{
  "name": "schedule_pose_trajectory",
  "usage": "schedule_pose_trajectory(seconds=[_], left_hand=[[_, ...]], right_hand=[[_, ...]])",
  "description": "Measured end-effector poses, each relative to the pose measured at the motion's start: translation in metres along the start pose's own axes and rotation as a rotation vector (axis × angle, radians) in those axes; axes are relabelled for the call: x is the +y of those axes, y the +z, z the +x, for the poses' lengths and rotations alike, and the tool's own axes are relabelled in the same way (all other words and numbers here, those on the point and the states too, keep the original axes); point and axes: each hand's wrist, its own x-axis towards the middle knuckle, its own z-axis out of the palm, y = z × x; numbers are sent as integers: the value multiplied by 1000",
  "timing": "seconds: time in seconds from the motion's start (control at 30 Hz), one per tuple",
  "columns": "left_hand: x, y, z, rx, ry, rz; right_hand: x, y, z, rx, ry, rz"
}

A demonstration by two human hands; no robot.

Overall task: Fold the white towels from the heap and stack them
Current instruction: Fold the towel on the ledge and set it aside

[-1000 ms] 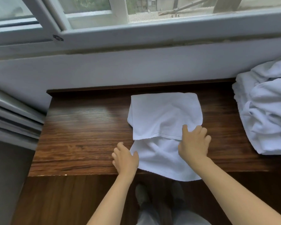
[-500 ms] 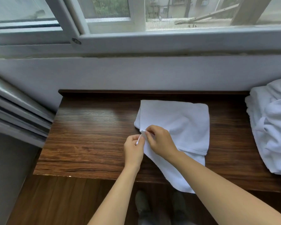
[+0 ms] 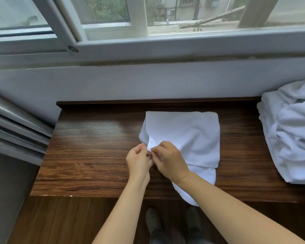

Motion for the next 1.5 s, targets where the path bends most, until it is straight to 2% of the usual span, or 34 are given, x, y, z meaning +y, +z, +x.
schedule_pose_trajectory(seconds=[0.13, 0.23, 0.3, 0.37, 0.43, 0.5, 0.53, 0.67, 0.73, 0.83, 0.9, 0.97, 1.07, 1.23, 1.33, 1.4, 1.5], left_hand=[[-4, 0, -13, -80, -109, -283], [-9, 1, -13, 9, -86, -256], [-12, -1, -7, 79, -48, -191], [-10, -4, 0, 116, 5, -97], [-7, -4, 9, 125, 83, 79], [-3, -2, 11, 104, 179, 262], [-3, 0, 10, 82, 230, 347], [-9, 13, -2, -72, 473, 686], [-14, 21, -5, -193, 623, 833], [-27, 35, 5, -325, 841, 1191], [-37, 46, 9, -375, 880, 1383], [-48, 53, 10, -410, 839, 1525], [-61, 60, 12, -408, 763, 1681], [-67, 67, 11, -401, 712, 1765], [-67, 69, 12, -396, 691, 1750], [-65, 69, 15, -397, 668, 1700], [-56, 69, 22, -385, 605, 1482]], right_hand=[[0, 1, 3, -23, 41, -23], [-3, -2, 6, -154, 31, 19], [4, -10, -2, -225, 136, 130], [22, -24, -21, -5, 458, 181], [54, -45, -50, 259, 942, 59], [77, -67, -71, 301, 1329, -15], [85, -73, -78, 261, 1421, -5], [103, -77, -76, 104, 1435, 0], [107, -78, -73, 146, 1429, 68], [96, -90, -79, 186, 1392, 153], [86, -95, -88, 153, 1415, 239], [75, -96, -100, 177, 1464, 348], [54, -96, -117, 208, 1656, 479], [23, -88, -139, 60, 2013, 609], [22, -77, -151, 77, 2170, 1031], [20, -74, -154, 102, 2134, 1253], [18, -76, -148, 133, 1987, 1146]])
